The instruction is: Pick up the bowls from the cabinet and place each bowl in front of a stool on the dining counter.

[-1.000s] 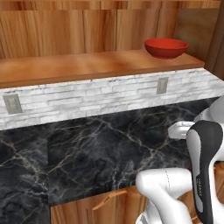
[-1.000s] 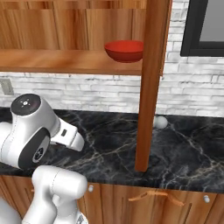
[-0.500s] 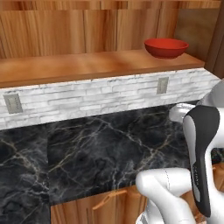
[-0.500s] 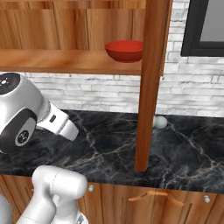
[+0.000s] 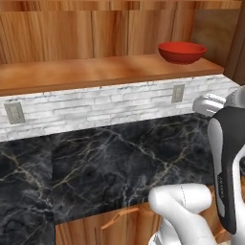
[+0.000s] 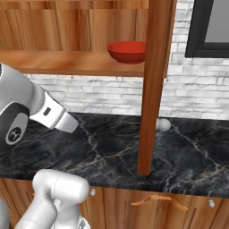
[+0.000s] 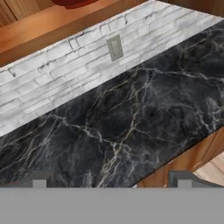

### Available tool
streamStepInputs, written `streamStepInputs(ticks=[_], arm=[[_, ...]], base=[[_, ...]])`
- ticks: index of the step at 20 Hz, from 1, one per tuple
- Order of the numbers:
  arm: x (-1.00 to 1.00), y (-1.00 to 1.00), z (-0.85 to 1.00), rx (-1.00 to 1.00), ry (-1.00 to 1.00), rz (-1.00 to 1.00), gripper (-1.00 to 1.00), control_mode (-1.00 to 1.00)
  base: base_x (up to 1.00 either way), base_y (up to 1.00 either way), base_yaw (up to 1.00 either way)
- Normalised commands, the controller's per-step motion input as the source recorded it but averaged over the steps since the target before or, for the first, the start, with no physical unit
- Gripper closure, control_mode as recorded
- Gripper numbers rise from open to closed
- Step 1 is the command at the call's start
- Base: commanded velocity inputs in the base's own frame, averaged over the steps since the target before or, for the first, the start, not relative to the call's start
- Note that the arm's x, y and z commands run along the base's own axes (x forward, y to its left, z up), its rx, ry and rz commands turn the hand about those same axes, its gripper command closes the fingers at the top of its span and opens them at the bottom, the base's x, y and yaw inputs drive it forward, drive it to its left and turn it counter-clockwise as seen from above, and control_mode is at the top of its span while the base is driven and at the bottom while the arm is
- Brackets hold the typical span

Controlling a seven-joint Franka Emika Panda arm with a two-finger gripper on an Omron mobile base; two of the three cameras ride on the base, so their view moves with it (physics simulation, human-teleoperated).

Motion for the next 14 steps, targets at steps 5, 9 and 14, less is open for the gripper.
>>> streamStepInputs(ticks=[5, 9, 14], arm=[[0.2, -0.04, 0.52, 0.0, -0.13, -0.12, -1.0, -1.0], [0.43, -0.11, 0.5, 0.0, -0.1, -0.09, -1.0, -1.0], [0.46, -0.16, 0.4, 0.0, -0.11, -0.07, -1.0, -1.0]], base=[[0.0, 0.0, 0.0], [0.0, 0.0, 0.0], [0.0, 0.0, 0.0]])
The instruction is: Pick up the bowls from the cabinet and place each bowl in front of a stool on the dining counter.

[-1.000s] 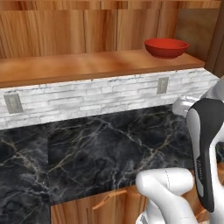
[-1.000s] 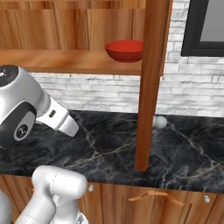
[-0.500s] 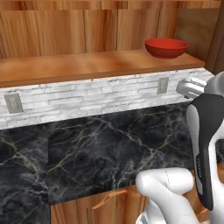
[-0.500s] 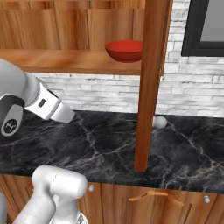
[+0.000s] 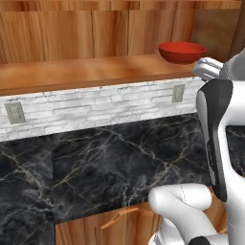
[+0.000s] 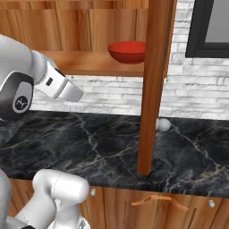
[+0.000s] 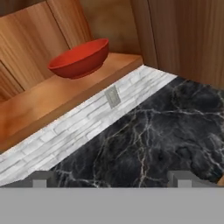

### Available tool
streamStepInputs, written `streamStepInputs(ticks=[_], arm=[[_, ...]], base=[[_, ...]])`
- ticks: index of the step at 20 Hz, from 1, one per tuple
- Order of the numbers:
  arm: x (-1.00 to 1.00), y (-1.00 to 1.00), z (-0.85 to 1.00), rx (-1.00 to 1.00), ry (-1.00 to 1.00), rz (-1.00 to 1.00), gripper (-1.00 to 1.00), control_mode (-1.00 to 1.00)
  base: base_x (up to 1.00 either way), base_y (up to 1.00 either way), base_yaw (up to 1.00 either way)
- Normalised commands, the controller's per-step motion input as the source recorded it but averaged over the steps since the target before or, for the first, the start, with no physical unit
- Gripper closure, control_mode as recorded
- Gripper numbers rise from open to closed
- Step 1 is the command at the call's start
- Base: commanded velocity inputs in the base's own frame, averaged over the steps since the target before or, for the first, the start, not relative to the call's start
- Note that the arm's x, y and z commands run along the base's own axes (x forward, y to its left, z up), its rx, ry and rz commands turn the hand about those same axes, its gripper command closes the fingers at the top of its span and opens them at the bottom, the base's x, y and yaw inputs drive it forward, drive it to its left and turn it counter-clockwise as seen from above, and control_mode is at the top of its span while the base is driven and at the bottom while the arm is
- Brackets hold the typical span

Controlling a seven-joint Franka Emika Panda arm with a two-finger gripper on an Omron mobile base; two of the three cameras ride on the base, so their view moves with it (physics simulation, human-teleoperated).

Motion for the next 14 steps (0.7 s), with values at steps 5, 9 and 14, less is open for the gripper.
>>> streamStepInputs(ticks=[5, 9, 14], arm=[[0.13, -0.34, 0.02, 0.05, -0.14, -0.08, -1.0, -1.0], [0.42, -0.34, 0.0, 0.12, -0.21, -0.02, -1.0, -1.0], [0.56, -0.13, 0.14, 0.13, -0.03, 0.0, -1.0, -1.0]], base=[[0.0, 0.0, 0.0], [0.0, 0.0, 0.0], [0.0, 0.0, 0.0]])
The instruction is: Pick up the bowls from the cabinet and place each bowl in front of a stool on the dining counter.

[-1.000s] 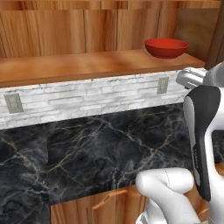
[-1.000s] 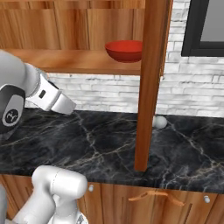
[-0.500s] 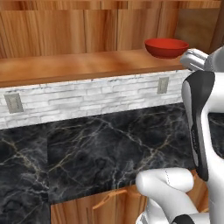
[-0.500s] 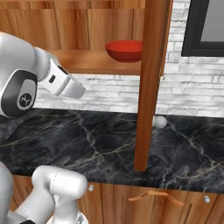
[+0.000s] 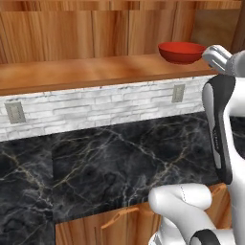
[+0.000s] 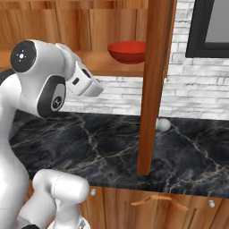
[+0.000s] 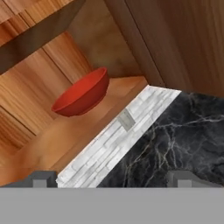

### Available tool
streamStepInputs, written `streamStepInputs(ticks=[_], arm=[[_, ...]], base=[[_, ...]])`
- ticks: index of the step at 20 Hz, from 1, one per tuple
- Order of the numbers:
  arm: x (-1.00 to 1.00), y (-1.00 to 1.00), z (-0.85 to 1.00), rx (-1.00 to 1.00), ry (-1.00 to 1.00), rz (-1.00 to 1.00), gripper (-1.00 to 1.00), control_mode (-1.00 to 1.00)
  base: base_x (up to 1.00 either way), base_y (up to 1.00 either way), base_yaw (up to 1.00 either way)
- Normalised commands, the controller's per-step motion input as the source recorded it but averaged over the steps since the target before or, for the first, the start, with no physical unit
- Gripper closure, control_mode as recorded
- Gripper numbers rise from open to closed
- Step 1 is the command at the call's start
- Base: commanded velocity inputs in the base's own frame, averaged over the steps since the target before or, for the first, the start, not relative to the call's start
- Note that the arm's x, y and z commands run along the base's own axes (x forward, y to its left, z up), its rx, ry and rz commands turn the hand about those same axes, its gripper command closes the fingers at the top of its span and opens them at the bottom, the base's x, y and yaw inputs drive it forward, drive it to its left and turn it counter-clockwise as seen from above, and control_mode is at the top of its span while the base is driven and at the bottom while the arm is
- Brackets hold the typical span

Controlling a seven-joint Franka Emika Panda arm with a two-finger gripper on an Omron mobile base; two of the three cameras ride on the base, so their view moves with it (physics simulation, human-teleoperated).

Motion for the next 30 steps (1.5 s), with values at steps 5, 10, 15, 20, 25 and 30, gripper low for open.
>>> streamStepInputs(ticks=[5, 10, 15, 20, 25, 30], arm=[[0.54, -0.06, 0.39, 0.09, 0.08, 0.0, -1.0, -1.0], [0.33, -0.11, 0.01, 0.04, 0.01, 0.02, -1.0, -1.0], [0.15, 0.0, -0.09, 0.0, 0.0, 0.03, -1.0, -1.0], [0.35, -0.02, -0.01, 0.0, 0.0, 0.0, -1.0, -1.0], [0.38, -0.24, -0.19, 0.01, 0.0, 0.0, -1.0, -1.0], [0.53, -0.26, -0.16, 0.03, 0.0, 0.0, -1.0, -1.0]], base=[[0.0, 0.0, 0.0], [0.0, 0.0, 0.0], [0.0, 0.0, 0.0], [0.0, 0.0, 0.0], [0.0, 0.0, 0.0], [0.0, 0.0, 0.0]])
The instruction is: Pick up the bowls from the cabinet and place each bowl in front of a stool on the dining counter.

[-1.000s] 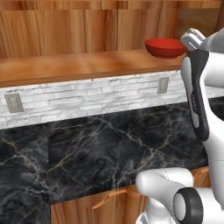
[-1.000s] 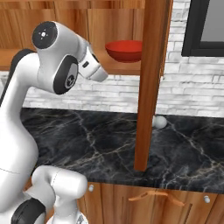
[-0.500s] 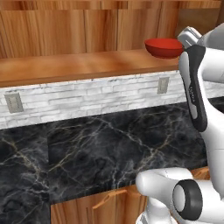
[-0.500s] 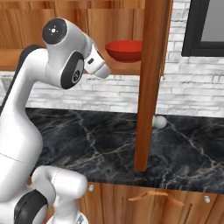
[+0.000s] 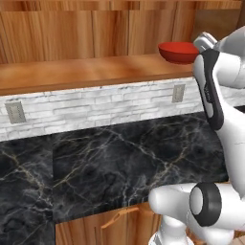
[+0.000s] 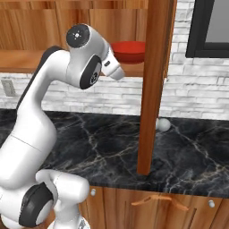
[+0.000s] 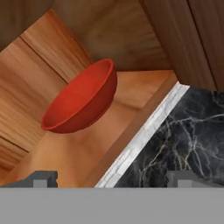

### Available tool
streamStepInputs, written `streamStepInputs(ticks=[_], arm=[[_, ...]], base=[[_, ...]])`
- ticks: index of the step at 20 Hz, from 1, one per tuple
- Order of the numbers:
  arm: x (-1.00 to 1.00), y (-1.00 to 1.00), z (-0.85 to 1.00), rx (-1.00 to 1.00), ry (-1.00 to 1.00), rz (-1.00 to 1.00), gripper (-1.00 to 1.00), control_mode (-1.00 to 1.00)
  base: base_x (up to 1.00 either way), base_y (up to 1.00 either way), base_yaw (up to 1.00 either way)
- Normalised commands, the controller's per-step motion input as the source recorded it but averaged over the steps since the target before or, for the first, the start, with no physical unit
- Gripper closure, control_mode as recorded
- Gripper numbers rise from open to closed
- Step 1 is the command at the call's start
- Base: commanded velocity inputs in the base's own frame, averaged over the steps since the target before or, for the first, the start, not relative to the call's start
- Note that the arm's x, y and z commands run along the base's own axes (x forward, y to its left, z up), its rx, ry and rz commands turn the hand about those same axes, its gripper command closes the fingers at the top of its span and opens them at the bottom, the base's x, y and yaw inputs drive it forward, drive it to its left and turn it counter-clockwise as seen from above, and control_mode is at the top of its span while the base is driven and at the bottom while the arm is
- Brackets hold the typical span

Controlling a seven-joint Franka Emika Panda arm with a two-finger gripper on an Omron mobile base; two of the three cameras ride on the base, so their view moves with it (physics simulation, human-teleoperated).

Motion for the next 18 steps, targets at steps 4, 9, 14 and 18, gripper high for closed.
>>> streamStepInputs(ticks=[4, 9, 14, 18], arm=[[0.61, -0.13, 0.0, 0.02, 0.08, 0.0, -1.0, -1.0], [0.56, -0.05, 0.0, 0.0, 0.08, 0.0, -1.0, -1.0], [0.45, -0.08, 0.0, 0.0, 0.03, 0.0, -1.0, -1.0], [0.27, -0.17, 0.0, 0.0, 0.01, 0.0, -1.0, -1.0]], base=[[0.0, 0.0, 0.0], [0.0, 0.0, 0.0], [0.0, 0.0, 0.0], [0.0, 0.0, 0.0]])
